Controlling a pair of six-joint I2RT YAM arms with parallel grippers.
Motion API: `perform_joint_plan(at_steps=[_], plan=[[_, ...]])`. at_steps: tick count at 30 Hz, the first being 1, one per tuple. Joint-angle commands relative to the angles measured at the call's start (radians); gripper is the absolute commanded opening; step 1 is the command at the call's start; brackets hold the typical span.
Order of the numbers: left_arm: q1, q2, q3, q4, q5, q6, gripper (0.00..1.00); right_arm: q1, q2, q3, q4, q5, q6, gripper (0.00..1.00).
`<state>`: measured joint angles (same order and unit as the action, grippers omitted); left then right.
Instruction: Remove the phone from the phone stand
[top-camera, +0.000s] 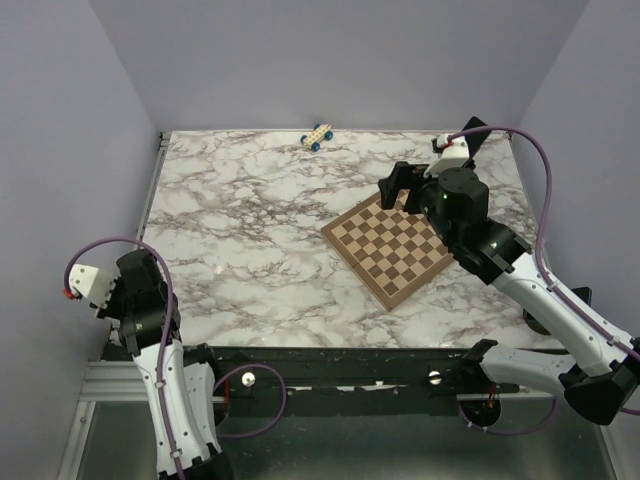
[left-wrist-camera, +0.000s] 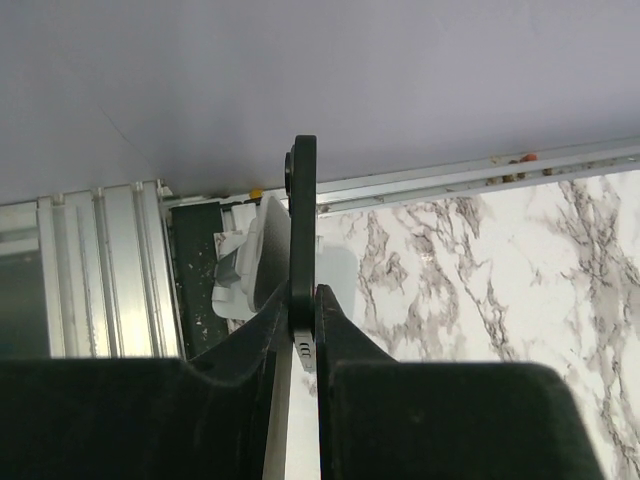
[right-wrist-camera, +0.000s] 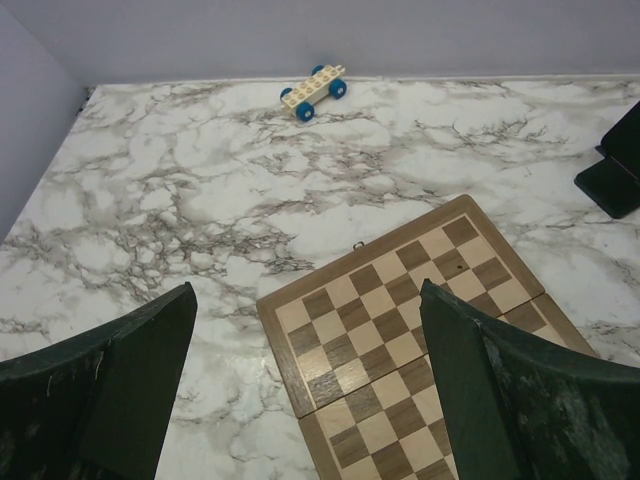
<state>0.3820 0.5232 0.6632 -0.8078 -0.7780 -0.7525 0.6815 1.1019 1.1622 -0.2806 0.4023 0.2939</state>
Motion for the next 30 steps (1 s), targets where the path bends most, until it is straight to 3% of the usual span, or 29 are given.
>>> perform_joint_plan(at_steps=[1,5,8,17,21,26,30], plan=[[-0.07,-0.011,0.07,0.009,-0.079,0.004,0.0,0.007,0.011,0.008,0.011,-0.012,-0.011,1.0],[-0.132,-0.026,0.09,0.025,-0.031,0.008,0.0,0.007,0.017,0.011,0.006,-0.016,-0.013,1.0],[-0.148,-0.049,0.097,0.104,0.137,0.081,0.0,0.007,0.016,0.011,0.008,-0.026,-0.019,1.0],[-0.15,-0.016,0.111,0.438,1.049,0.306,0.0,0.007,0.052,0.029,-0.022,-0.03,-0.047,1.0],[-0.15,0.013,0.079,0.542,1.305,0.294,0.0,0.007,0.096,0.05,-0.049,-0.073,-0.037,1.0],[-0.165,0.061,0.014,0.698,1.601,0.254,0.0,0.007,0.203,0.098,-0.117,-0.291,-0.006,1.0],[-0.226,0.109,-0.033,0.833,1.727,0.19,0.0,0.007,0.319,0.142,-0.138,-0.699,0.003,1.0]])
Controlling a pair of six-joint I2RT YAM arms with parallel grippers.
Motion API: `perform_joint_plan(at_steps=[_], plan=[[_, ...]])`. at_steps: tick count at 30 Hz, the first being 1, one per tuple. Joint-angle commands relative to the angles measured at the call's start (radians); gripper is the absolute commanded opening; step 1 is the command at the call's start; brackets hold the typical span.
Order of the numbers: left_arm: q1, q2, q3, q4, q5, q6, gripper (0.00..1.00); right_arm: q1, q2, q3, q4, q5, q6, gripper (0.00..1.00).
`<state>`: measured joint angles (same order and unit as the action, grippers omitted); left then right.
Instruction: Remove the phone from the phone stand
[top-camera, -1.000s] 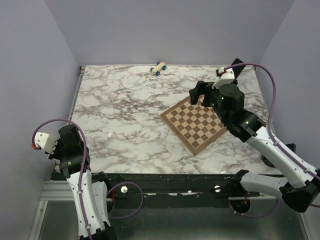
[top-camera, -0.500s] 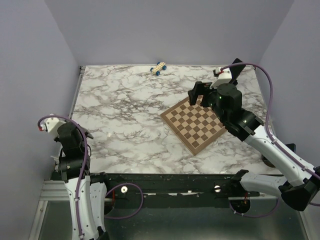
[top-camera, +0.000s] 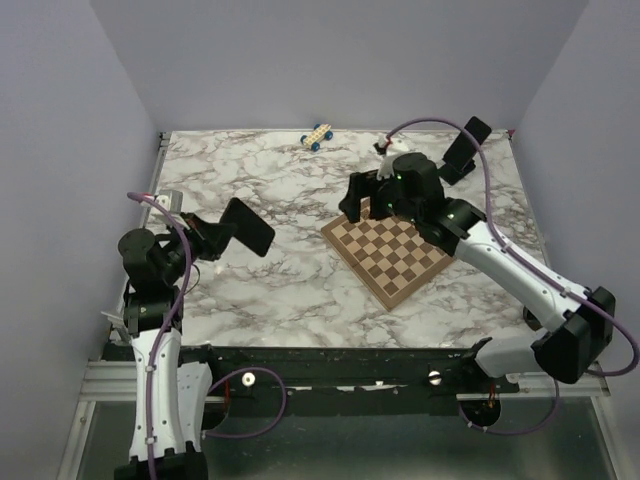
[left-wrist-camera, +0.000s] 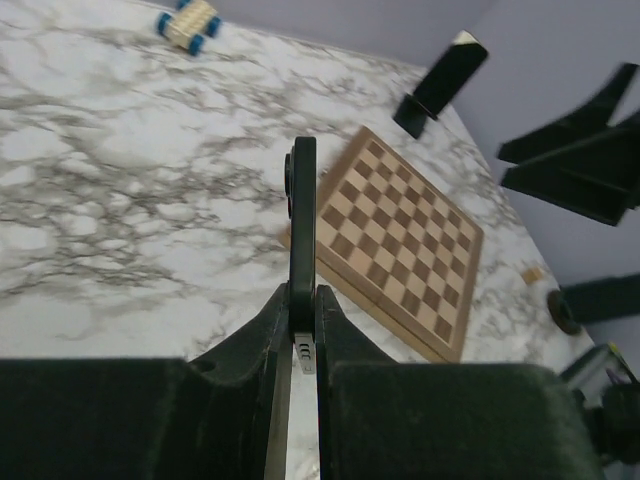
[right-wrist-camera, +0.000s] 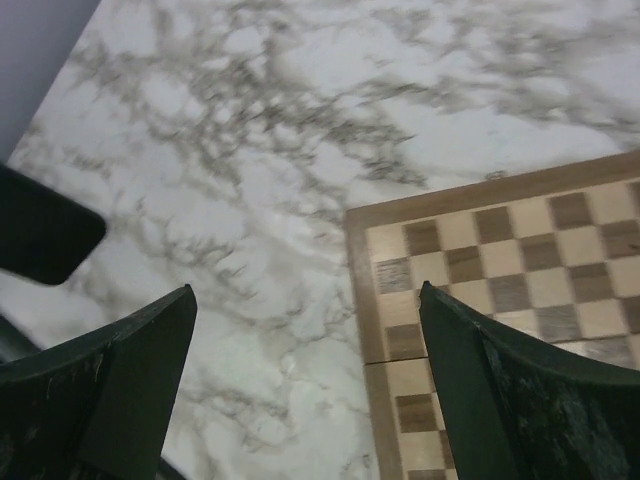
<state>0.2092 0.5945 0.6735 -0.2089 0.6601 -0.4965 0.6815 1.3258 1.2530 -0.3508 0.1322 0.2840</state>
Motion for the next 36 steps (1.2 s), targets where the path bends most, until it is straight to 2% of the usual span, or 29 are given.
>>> perform_joint_plan(at_steps=[1,3,5,8,12,14,19,24,36], plan=[[-0.066,0.049,-0.061,0.273,0.311,-0.094,0.0,0.007,0.126,0.06,-0.067,-0.568,0.003,0.99],[-0.095,0.065,-0.11,0.376,0.358,-0.158,0.0,0.007,0.18,0.063,-0.035,-0.749,0.011,0.95],[-0.107,0.077,-0.156,0.462,0.391,-0.219,0.0,0.006,0.209,0.059,-0.003,-0.843,0.019,0.94],[-0.112,0.096,-0.154,0.468,0.444,-0.236,0.0,0.007,0.219,0.035,0.051,-0.975,0.019,0.94],[-0.148,0.098,-0.176,0.576,0.479,-0.316,0.0,0.008,0.238,-0.001,0.135,-1.091,0.062,0.94],[-0.153,0.092,-0.185,0.607,0.481,-0.336,0.0,0.007,0.261,-0.008,0.14,-1.134,0.067,0.9],[-0.166,0.103,-0.184,0.641,0.496,-0.36,0.0,0.013,0.276,-0.041,0.222,-1.136,0.123,0.74],[-0.169,0.113,-0.193,0.687,0.509,-0.396,0.0,0.015,0.261,-0.074,0.294,-1.168,0.149,0.67],[-0.18,0.123,-0.191,0.692,0.516,-0.404,0.0,0.021,0.24,-0.169,0.52,-1.203,0.269,0.3]])
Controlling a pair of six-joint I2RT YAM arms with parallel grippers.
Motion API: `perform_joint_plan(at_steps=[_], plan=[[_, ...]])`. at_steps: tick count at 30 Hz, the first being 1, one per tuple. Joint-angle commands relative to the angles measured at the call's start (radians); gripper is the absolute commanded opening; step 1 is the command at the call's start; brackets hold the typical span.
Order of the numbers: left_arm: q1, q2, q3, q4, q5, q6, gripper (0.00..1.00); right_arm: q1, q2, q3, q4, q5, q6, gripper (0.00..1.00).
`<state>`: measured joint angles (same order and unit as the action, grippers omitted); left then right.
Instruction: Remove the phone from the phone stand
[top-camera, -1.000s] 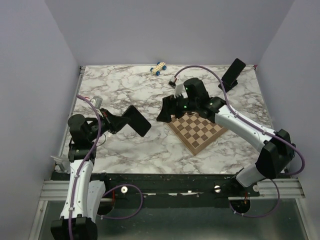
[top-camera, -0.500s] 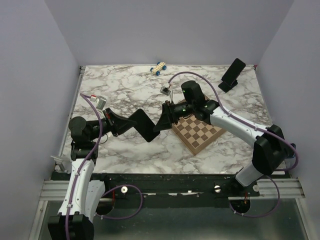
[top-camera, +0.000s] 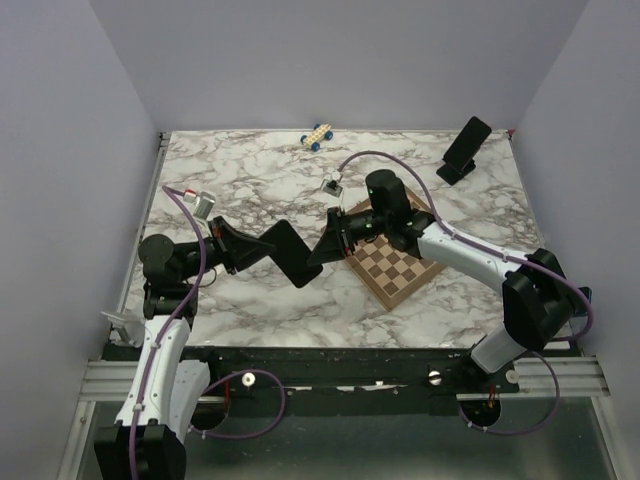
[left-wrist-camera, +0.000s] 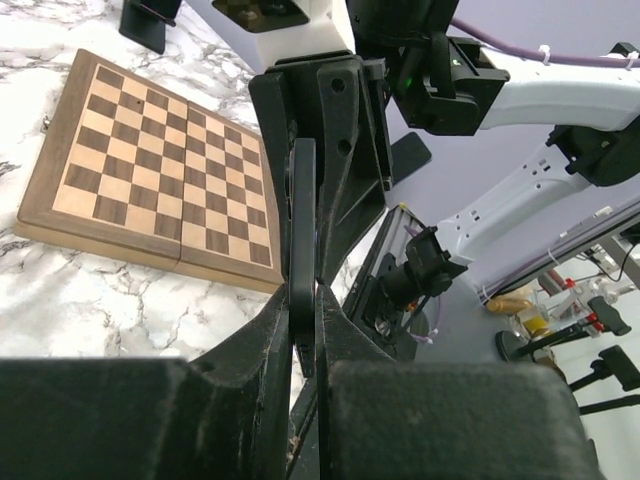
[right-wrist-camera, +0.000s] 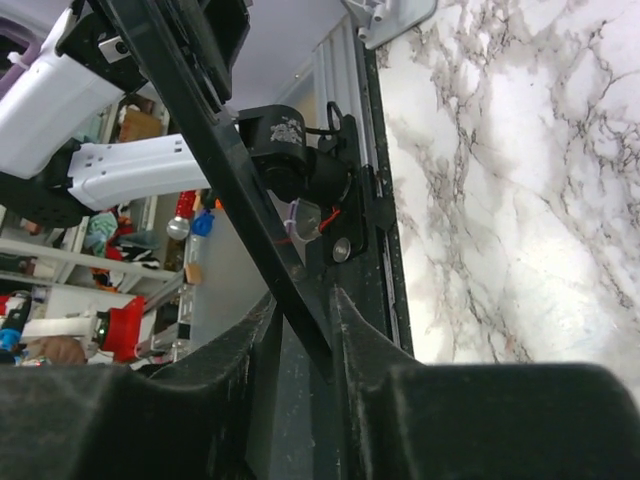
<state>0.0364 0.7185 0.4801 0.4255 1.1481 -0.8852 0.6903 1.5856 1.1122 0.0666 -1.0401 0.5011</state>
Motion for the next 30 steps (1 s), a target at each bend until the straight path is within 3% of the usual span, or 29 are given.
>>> perform_joint_plan(at_steps=[1,3,4,5,8,9,11,12,17,21,23,27,30], plan=[[-0.007,-0.001,0.004,0.058,0.03,-0.016,0.0,0.012,-0.02,-0.035,0.118,-0.024,0.062,0.24],[-0.007,0.004,0.009,0.039,0.023,-0.007,0.0,0.012,-0.018,-0.046,0.145,0.001,0.086,0.05],[-0.006,0.005,0.018,-0.004,0.006,0.016,0.01,0.011,-0.018,-0.05,0.157,0.017,0.098,0.01],[-0.006,0.007,0.033,-0.055,-0.014,0.043,0.12,0.011,-0.013,-0.055,0.172,0.03,0.111,0.01],[-0.003,-0.008,0.088,-0.309,-0.173,0.174,0.65,0.012,-0.003,-0.066,0.208,0.087,0.146,0.01],[0.001,-0.022,0.116,-0.424,-0.261,0.231,0.74,0.012,0.001,-0.064,0.208,0.109,0.153,0.01],[0.016,-0.052,0.146,-0.575,-0.445,0.31,0.77,0.011,0.016,-0.053,0.206,0.14,0.164,0.01],[0.025,-0.07,0.154,-0.623,-0.553,0.321,0.89,0.012,0.027,-0.047,0.205,0.153,0.171,0.01],[0.051,-0.15,0.159,-0.696,-0.761,0.328,0.97,0.001,0.072,-0.011,0.192,0.246,0.202,0.01],[0.053,-0.133,0.202,-0.866,-1.026,0.38,0.97,-0.064,0.134,0.016,0.183,0.325,0.281,0.01],[0.053,-0.119,0.209,-0.895,-1.029,0.405,0.97,-0.101,0.182,0.036,0.182,0.345,0.329,0.01],[0.053,-0.132,0.172,-0.824,-0.897,0.379,0.96,-0.177,0.303,0.127,0.126,0.398,0.394,0.01],[0.053,-0.127,0.176,-0.825,-0.902,0.37,0.96,-0.227,0.424,0.216,0.112,0.396,0.418,0.01]])
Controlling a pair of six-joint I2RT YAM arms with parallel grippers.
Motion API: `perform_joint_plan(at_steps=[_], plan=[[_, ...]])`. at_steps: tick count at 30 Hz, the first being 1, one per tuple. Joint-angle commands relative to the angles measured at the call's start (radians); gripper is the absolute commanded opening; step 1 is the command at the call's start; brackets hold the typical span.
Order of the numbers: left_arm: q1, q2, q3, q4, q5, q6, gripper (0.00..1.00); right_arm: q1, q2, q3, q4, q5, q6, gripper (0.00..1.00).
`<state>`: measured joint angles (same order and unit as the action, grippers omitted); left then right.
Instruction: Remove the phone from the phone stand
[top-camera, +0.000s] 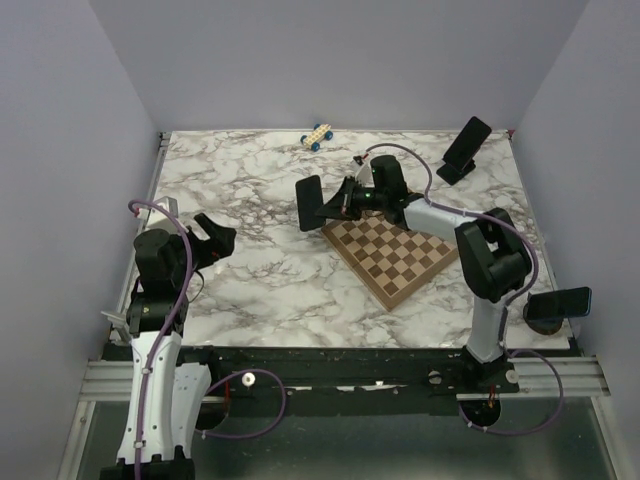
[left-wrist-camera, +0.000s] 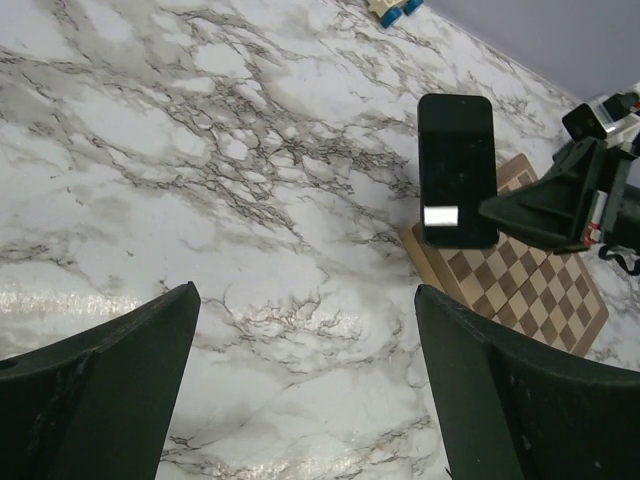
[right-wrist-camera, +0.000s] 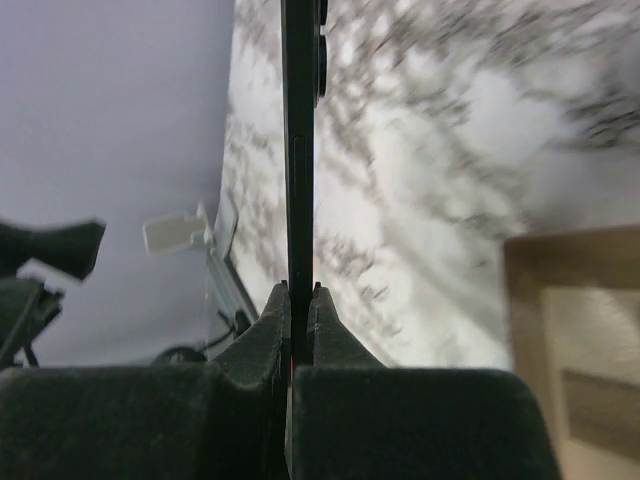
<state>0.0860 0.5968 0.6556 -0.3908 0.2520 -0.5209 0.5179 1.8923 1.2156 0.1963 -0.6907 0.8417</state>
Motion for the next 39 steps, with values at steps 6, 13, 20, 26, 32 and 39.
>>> perform_joint_plan(at_steps=[6,13,20,26,32,39], plan=[[0.003,-0.01,0.007,-0.024,-0.02,0.011,0.96,-0.091,0.316,0.37,-0.109,0.067,0.063,0.01],[0.004,-0.03,0.003,-0.016,-0.018,0.01,0.95,-0.113,0.492,0.603,-0.224,0.129,0.091,0.01],[0.005,-0.044,0.001,-0.01,-0.004,0.01,0.94,-0.118,0.583,0.703,-0.282,0.137,0.085,0.05],[0.005,-0.052,-0.002,-0.006,0.003,0.01,0.94,-0.123,0.634,0.747,-0.293,0.13,0.069,0.1],[0.006,-0.05,-0.004,-0.002,0.012,0.009,0.94,-0.127,0.657,0.775,-0.351,0.169,0.016,0.19],[0.011,-0.041,-0.007,-0.002,0.013,0.009,0.94,-0.133,0.686,0.817,-0.41,0.204,-0.024,0.41]])
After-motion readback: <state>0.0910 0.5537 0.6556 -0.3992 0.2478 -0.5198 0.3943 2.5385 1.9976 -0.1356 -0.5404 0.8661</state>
